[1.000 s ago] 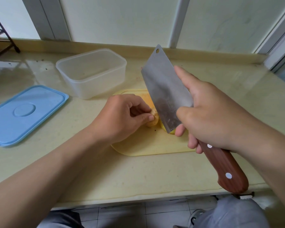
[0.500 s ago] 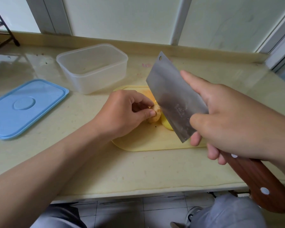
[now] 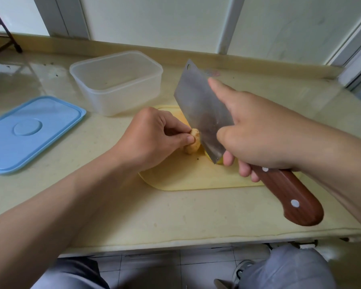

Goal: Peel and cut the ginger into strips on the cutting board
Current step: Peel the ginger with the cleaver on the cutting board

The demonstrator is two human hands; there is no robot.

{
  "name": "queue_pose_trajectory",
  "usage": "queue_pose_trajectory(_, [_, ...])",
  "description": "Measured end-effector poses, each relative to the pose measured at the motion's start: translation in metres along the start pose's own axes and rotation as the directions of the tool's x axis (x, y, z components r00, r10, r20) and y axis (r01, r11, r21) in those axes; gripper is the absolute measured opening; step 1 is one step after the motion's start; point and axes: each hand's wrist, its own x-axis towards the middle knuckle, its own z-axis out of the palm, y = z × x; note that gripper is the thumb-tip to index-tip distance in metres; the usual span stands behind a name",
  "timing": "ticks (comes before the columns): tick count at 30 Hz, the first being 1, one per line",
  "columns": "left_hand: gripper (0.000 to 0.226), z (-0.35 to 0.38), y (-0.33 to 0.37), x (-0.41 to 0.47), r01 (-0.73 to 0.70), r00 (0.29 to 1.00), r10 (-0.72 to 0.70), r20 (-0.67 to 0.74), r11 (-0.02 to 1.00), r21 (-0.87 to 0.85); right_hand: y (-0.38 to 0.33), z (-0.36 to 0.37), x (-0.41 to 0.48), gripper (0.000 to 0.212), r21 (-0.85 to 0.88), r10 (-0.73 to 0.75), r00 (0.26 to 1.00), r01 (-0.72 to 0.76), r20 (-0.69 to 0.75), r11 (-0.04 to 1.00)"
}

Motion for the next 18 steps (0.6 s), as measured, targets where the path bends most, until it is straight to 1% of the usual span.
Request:
queue_pose_trajectory(4, [0.009, -0.004, 0.0, 0.0, 0.046, 0.999, -0.046, 0.016, 0.998, -0.035, -0.005, 0.001, 0.004, 0.097, 0.003, -0.002, 1.0, 0.002, 0.011, 1.0])
queue_pose_trajectory(10, [0.005, -0.009, 0.004, 0.0, 0.103, 0.994, -0.101, 0.033, 0.991, -0.085, -0.013, 0.003, 0.009, 0.098, -0.043, -0.008, 0.999, 0.01, 0.042, 0.999])
queue_pose_trajectory(14, [0.005, -0.009, 0.01, -0.002, 0.132, 0.991, -0.127, 0.046, 0.983, -0.124, -0.01, 0.003, 0.002, 0.098, -0.006, 0.014, 0.999, -0.013, 0.034, 1.0])
queue_pose_trajectory(18, [0.005, -0.007, 0.011, -0.002, 0.152, 0.988, -0.148, 0.042, 0.981, -0.123, -0.008, 0.005, 0.002, 0.096, 0.035, 0.036, 0.999, -0.037, 0.029, 0.999])
